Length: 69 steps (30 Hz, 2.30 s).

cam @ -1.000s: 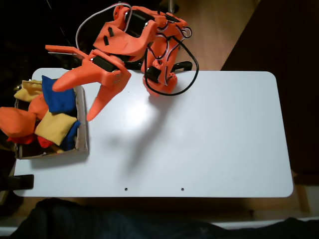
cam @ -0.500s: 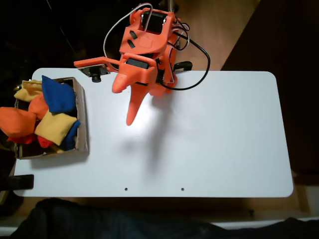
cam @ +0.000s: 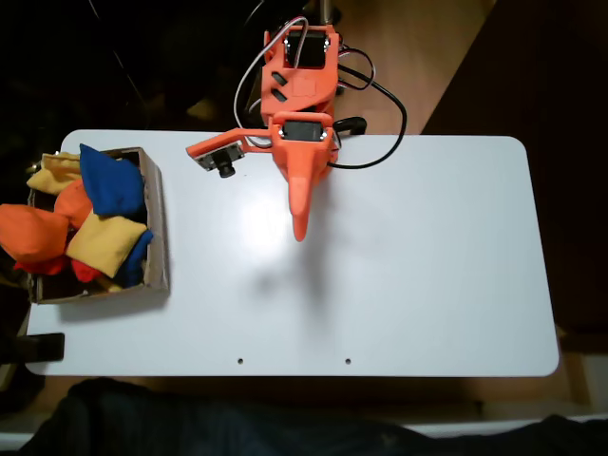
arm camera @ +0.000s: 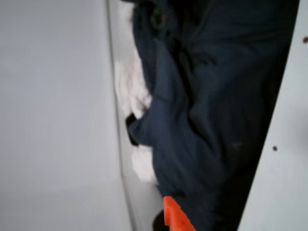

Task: Grasp a bag and put it in the box.

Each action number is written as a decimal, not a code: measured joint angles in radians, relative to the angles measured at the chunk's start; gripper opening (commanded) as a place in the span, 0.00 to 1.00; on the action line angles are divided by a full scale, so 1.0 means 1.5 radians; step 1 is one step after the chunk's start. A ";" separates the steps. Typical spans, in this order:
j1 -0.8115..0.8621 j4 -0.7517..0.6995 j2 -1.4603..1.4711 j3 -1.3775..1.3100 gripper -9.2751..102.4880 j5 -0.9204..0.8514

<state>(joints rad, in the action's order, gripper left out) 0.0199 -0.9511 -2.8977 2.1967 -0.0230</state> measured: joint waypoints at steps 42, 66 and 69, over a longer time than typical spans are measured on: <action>-0.041 -0.018 -0.230 0.311 0.08 -0.036; -0.049 -0.060 -0.261 0.419 0.08 -0.036; -0.049 -0.060 -0.261 0.443 0.08 -0.029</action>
<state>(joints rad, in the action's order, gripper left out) -0.0537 -1.0416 -3.2889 2.8609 -0.0660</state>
